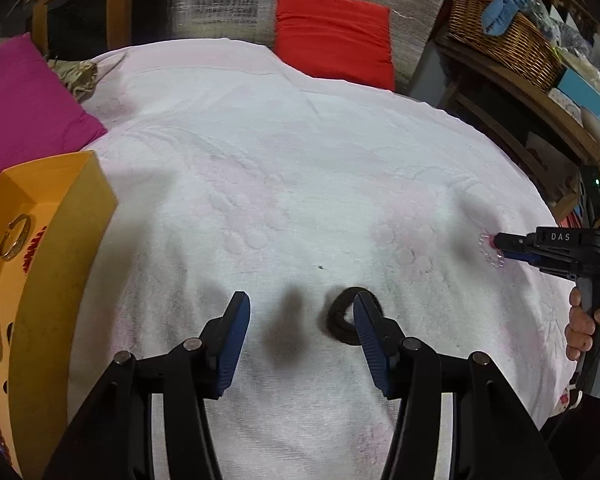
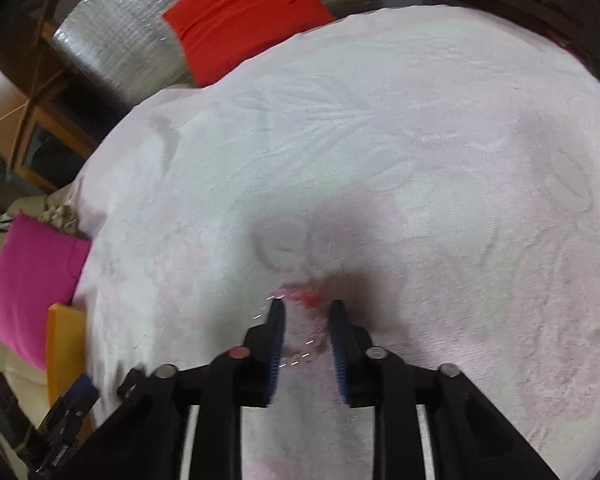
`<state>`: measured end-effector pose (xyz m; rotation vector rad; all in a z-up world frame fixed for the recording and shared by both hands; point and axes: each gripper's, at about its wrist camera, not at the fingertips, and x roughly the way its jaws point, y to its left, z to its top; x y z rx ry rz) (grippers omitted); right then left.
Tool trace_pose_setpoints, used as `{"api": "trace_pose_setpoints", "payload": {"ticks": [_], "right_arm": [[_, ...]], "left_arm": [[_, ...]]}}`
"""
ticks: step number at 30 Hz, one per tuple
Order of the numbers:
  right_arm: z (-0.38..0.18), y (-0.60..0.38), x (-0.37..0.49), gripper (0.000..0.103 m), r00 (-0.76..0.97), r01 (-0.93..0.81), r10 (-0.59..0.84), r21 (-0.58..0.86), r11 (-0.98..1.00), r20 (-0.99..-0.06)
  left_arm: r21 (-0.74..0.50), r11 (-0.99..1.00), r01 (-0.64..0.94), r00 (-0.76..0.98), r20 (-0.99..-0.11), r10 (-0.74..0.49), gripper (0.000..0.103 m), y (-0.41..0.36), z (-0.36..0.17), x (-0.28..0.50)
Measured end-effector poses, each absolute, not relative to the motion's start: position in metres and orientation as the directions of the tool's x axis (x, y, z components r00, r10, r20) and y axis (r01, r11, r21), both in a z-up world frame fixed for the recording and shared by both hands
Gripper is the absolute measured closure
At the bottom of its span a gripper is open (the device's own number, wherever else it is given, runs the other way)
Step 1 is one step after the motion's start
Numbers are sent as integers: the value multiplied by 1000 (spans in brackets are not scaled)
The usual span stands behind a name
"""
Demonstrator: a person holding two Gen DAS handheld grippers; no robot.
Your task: Organize jewelry
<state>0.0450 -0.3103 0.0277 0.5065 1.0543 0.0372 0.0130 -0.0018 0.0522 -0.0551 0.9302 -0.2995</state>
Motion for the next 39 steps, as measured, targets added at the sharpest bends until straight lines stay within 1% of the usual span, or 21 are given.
{"api": "trace_pose_setpoints", "payload": {"ticks": [7, 9, 11, 14, 20, 25, 30, 31, 33, 34, 35, 38, 39], "right_arm": [[30, -308, 41, 80, 476, 176, 305, 429, 886, -825], [32, -308, 38, 80, 483, 191, 278, 410, 892, -830], [35, -310, 36, 80, 498, 194, 267, 406, 893, -825], [36, -308, 36, 80, 510, 196, 251, 395, 898, -823], [29, -297, 39, 80, 485, 184, 211, 336, 924, -849], [23, -298, 40, 79, 488, 200, 198, 329, 923, -850], [23, -288, 39, 80, 504, 178, 134, 254, 951, -853], [23, -286, 39, 84, 507, 175, 122, 241, 954, -853], [24, -285, 39, 87, 514, 173, 112, 231, 957, -850], [25, -285, 39, 88, 517, 171, 113, 232, 957, -849], [25, -285, 38, 88, 518, 170, 116, 235, 957, -847], [27, -288, 37, 89, 524, 169, 138, 262, 950, -840], [28, -290, 37, 89, 527, 170, 147, 273, 947, -837]], "left_arm": [[-154, 954, 258, 525, -806, -273, 48, -17, 44, 15], [-142, 954, 263, 518, -814, -264, 47, -21, 42, 16], [-132, 956, 261, 513, -820, -253, 42, -25, 39, 16], [-116, 958, 262, 506, -829, -238, 42, -32, 35, 17], [-77, 960, 269, 513, -832, -211, 42, -41, 31, 18], [-60, 959, 277, 514, -834, -201, 42, -46, 26, 19], [-74, 955, 288, 509, -833, -218, 42, -49, 23, 22], [-81, 953, 290, 507, -832, -225, 42, -48, 22, 23], [-89, 952, 294, 503, -832, -233, 52, -49, 20, 24], [-87, 951, 296, 500, -834, -232, 59, -49, 20, 25], [-85, 952, 295, 502, -834, -230, 64, -50, 20, 26], [-100, 952, 288, 505, -829, -240, 73, -47, 22, 26], [-103, 954, 282, 507, -828, -239, 74, -46, 23, 26]]}}
